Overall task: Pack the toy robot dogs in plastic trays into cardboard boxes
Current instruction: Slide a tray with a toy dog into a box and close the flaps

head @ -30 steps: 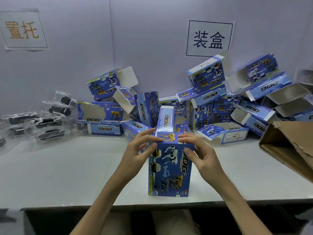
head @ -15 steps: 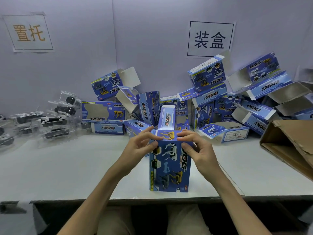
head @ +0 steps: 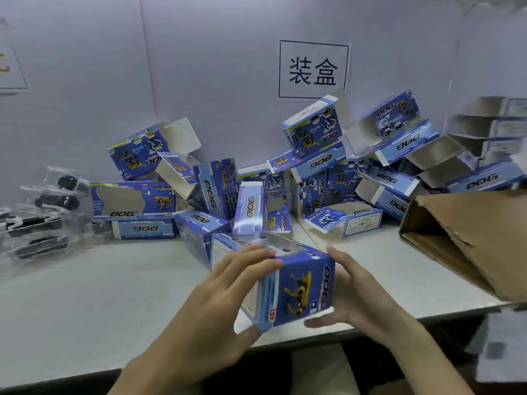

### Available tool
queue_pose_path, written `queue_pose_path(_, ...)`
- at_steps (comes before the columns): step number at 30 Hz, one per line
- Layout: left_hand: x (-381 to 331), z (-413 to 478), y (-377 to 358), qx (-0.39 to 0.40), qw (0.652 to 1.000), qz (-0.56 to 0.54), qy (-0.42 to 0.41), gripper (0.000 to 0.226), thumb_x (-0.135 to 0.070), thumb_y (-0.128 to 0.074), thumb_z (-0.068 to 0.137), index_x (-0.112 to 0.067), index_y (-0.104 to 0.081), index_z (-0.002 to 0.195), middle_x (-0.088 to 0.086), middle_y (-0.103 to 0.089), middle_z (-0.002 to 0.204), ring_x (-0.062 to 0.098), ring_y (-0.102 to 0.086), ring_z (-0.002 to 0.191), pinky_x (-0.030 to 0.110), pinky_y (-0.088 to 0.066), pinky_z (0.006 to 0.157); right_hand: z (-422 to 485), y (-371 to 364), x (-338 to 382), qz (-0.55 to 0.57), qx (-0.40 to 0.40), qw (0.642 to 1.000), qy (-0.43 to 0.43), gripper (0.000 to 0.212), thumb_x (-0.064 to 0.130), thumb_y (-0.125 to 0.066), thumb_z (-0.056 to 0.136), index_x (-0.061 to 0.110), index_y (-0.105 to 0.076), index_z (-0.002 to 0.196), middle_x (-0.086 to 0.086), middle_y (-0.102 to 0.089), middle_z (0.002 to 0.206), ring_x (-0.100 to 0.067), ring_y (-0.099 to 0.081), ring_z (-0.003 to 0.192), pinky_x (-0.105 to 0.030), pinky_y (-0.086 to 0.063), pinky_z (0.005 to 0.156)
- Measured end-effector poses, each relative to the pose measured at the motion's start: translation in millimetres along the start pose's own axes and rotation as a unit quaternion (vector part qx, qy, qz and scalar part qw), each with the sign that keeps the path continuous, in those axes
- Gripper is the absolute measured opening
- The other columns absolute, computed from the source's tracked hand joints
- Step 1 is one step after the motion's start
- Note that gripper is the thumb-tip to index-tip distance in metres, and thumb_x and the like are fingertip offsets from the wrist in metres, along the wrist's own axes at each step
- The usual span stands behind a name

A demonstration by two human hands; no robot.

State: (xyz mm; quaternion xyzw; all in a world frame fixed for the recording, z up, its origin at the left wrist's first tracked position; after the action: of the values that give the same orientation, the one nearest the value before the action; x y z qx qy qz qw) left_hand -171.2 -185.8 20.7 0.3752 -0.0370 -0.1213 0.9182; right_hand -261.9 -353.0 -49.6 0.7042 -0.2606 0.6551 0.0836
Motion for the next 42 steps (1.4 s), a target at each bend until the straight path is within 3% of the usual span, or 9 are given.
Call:
queue_pose_path(5, -10, -11, -39, -0.017, 0.993, 0.055, -0.104, 0.103, -0.013, -0.093, 0.057, -0.022, -0.04, 0.145, 0.001, -0.04, 0.155, 0.023, -0.034, 0.145, 0.049, -0.036, 0.112, -17, 22, -20, 0.069, -0.032, 0.997, 0.032, 0.055, 0.038, -0.067, 0.081, 0.011, -0.066, 0.128, -0.031, -0.057, 0.132, -0.038, -0.06, 0.096, -0.04, -0.057, 0.069)
queue_pose_path(8, 22, -16, -57, -0.009, 1.0, 0.021, -0.016, 0.124, -0.024, -0.095, 0.057, -0.027, -0.021, 0.156, -0.001, -0.022, 0.163, 0.018, -0.03, 0.147, 0.038, -0.033, 0.114, -30, 51, -29, 0.129, -0.145, 0.975, 0.109, 0.049, 0.033, -0.07, 0.069, 0.008, -0.071, 0.11, -0.027, -0.067, 0.116, -0.031, -0.068, 0.084, -0.039, -0.06, 0.065)
queue_pose_path(12, 75, -31, -78, 0.009, 0.992, -0.021, 0.124, 0.103, -0.028, -0.087, 0.073, -0.032, -0.023, 0.154, -0.016, -0.009, 0.165, 0.022, -0.048, 0.135, 0.039, -0.048, 0.101, -45, 101, -13, 0.221, -0.291, 0.893, 0.262, 0.027, 0.024, -0.064, 0.082, 0.007, -0.065, 0.102, -0.016, -0.071, 0.107, -0.023, -0.072, 0.082, -0.036, -0.061, 0.064)
queue_pose_path(15, 102, -51, -102, 0.063, 0.978, -0.047, 0.194, 0.083, -0.035, -0.076, 0.083, -0.039, -0.025, 0.149, -0.024, -0.004, 0.161, 0.017, -0.056, 0.123, 0.03, -0.047, 0.097, -44, 141, 32, 0.226, -0.359, 0.823, 0.377, 0.009, 0.023, -0.057, 0.099, 0.016, -0.059, 0.103, -0.003, -0.068, 0.11, -0.018, -0.068, 0.097, -0.041, -0.059, 0.082)
queue_pose_path(19, 119, -67, -123, 0.151, 0.95, -0.076, 0.262, 0.06, -0.057, -0.055, 0.088, -0.045, -0.03, 0.142, -0.025, -0.006, 0.157, 0.012, -0.055, 0.122, 0.025, -0.04, 0.1, -2, 174, 62, -0.021, -0.399, 0.882, 0.251, 0.05, 0.032, -0.047, 0.105, 0.025, -0.034, 0.152, 0.003, -0.033, 0.16, -0.014, -0.031, 0.145, -0.044, -0.024, 0.12)
queue_pose_path(23, 127, -67, -131, 0.169, 0.941, -0.09, 0.279, 0.049, -0.058, -0.058, 0.088, -0.049, -0.04, 0.132, -0.03, -0.017, 0.151, 0.003, -0.05, 0.127, 0.019, -0.033, 0.105, 45, 156, 13, -0.189, -0.325, 0.919, 0.118, 0.05, 0.012, -0.058, 0.099, 0.018, -0.047, 0.147, -0.008, -0.042, 0.154, -0.021, -0.04, 0.138, -0.031, -0.032, 0.11)
queue_pose_path(29, 153, -74, -99, -0.042, 0.899, -0.195, 0.391, 0.03, -0.016, -0.075, 0.086, -0.037, -0.066, 0.106, -0.027, -0.063, 0.111, -0.003, -0.06, 0.107, 0.029, -0.047, 0.089, 76, 119, -32, -0.26, -0.265, 0.922, 0.109, 0.035, 0.01, -0.063, 0.096, 0.024, -0.059, 0.128, 0.003, -0.053, 0.139, -0.019, -0.045, 0.137, -0.023, -0.036, 0.097)
queue_pose_path(37, 216, -78, -74, -0.144, 0.855, -0.15, 0.475, 0.083, -0.02, -0.082, 0.078, -0.032, -0.036, 0.145, -0.012, -0.034, 0.136, 0.017, -0.055, 0.108, 0.036, -0.046, 0.083, 109, 59, 10, -0.304, -0.206, 0.907, 0.204, 0.068, 0.022, -0.076, 0.087, 0.048, -0.037, 0.137, 0.017, -0.038, 0.145, -0.007, -0.044, 0.13, -0.028, -0.042, 0.099)
queue_pose_path(42, 240, -60, -83, -0.102, 0.884, -0.135, 0.436, 0.092, -0.028, -0.081, 0.081, -0.049, -0.021, 0.147, -0.012, -0.022, 0.154, 0.016, -0.058, 0.111, 0.034, -0.051, 0.082, 160, 1, 38, -0.459, -0.177, 0.816, 0.304, 0.088, 0.03, -0.079, 0.081, 0.064, -0.025, 0.142, 0.021, -0.01, 0.162, 0.004, -0.031, 0.137, -0.021, -0.038, 0.102)
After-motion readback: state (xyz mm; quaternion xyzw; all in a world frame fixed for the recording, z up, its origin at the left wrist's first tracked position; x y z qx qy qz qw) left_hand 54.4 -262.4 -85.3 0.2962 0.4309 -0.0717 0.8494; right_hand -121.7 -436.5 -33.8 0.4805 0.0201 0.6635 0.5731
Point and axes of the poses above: each hand's wrist, its own z-axis towards the middle knuckle, its own y-axis out of the back of the hand, x = y × z, the point moved 8 cm from there along z, towards the middle knuckle
